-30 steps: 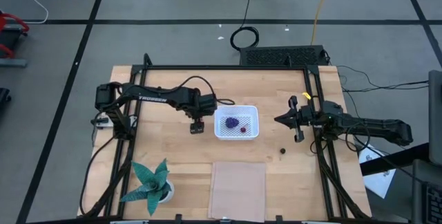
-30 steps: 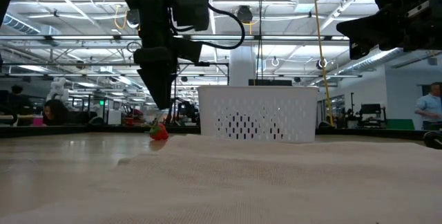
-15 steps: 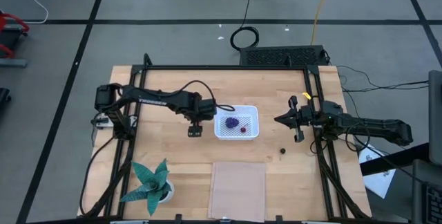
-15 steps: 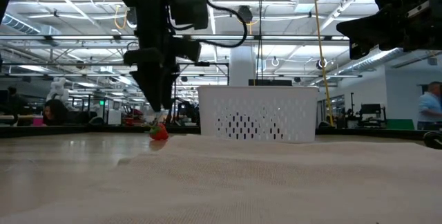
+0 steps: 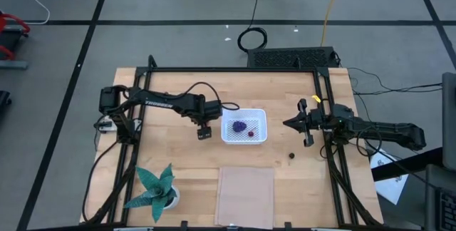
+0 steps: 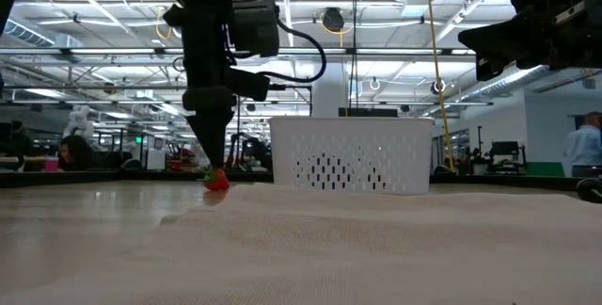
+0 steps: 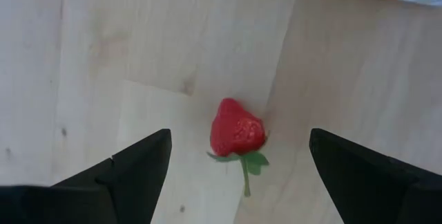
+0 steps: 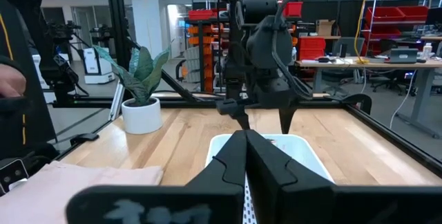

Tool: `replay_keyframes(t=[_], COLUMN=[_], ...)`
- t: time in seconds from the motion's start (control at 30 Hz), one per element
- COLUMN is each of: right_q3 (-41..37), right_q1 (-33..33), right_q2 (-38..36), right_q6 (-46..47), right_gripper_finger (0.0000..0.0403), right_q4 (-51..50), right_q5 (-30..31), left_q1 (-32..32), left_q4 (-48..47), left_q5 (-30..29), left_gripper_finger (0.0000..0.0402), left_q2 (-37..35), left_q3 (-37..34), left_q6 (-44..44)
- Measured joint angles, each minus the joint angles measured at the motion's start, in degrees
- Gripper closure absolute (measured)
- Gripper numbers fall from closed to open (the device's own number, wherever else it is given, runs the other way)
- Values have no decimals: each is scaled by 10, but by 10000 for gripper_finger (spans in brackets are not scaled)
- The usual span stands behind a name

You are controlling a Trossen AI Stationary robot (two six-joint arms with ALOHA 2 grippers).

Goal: Pick and placing Produce into tupperware
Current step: Put the strawberry into the white bin

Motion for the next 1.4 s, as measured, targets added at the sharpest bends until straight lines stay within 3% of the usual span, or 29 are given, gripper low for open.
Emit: replay_keyframes(t=[0.8, 1.4], right_q3=[0, 0], right_q1=[0, 0], right_q2=[9, 9], right_q6=[0, 2], right_gripper_finger=[403, 403], right_q4=[0, 0], right_q5=[0, 0], left_q1=[4, 17], left_q4=[15, 22], left_q5=[-4, -5], left_gripper_finger=[59, 247], left_q2=[49, 49], left_q3=[0, 0], left_q6=[26, 26])
